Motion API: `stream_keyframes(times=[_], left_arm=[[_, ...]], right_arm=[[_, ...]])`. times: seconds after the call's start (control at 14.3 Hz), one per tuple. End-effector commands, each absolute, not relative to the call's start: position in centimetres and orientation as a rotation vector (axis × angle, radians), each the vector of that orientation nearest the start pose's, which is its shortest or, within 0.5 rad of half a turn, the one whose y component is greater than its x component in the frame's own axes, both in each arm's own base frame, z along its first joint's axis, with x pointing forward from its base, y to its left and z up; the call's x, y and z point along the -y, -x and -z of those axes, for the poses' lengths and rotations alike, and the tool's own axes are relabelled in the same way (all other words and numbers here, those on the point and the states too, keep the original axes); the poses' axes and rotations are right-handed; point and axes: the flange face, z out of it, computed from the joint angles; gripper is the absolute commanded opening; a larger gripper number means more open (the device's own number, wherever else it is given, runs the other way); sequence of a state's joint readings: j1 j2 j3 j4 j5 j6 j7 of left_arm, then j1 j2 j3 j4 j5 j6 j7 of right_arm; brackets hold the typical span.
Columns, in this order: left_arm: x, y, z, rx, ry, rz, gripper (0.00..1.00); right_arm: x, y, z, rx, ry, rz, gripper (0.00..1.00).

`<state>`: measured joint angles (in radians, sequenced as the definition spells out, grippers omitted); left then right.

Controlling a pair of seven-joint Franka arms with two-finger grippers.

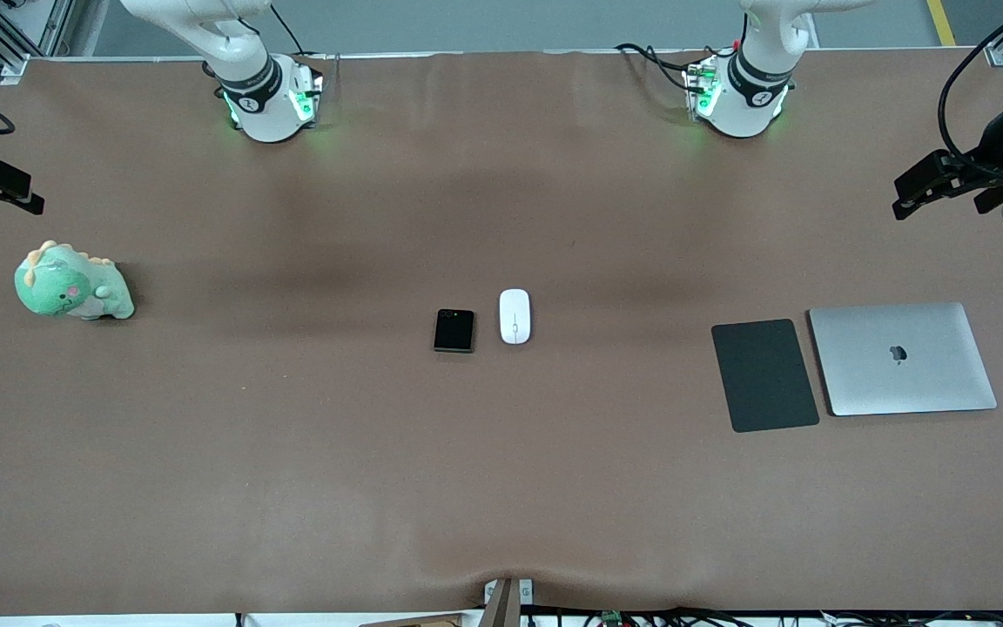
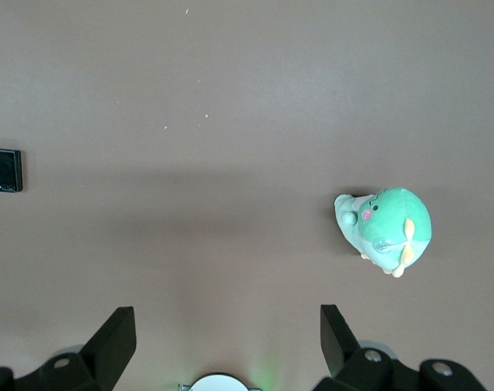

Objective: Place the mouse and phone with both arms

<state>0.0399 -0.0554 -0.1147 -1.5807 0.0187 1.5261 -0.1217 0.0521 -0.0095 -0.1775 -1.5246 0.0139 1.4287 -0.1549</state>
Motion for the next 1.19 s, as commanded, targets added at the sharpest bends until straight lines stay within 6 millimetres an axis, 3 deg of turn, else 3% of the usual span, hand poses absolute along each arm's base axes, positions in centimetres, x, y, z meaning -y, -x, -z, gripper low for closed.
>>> stream_keyframes(times=[0.0,0.42,0.63,0.7,1.12], left_arm=[[4.0,-53.0,-65.1,0.073,3.126,-0.006,1.0],[4.2,-53.2,-65.7,0.065,3.112,0.018,1.0],[4.8,-53.7,-64.6,0.075,3.125,-0.017,1.0],[5.1,-54.1,-63.8,0.065,3.13,-0.039,1.0],[11.9,-57.7,-57.0,-0.101,3.15,-0.096,1.0]], right_arm=[[7.4,-53.4,-64.0,0.019,3.135,-0.097,1.0],[7.1,-53.5,-63.8,0.031,3.135,-0.101,1.0],[7.0,-53.6,-63.9,0.033,3.136,-0.094,1.0],[7.1,-53.6,-63.9,0.033,3.136,-0.096,1.0],[7.2,-53.6,-64.1,0.033,3.139,-0.083,1.0]])
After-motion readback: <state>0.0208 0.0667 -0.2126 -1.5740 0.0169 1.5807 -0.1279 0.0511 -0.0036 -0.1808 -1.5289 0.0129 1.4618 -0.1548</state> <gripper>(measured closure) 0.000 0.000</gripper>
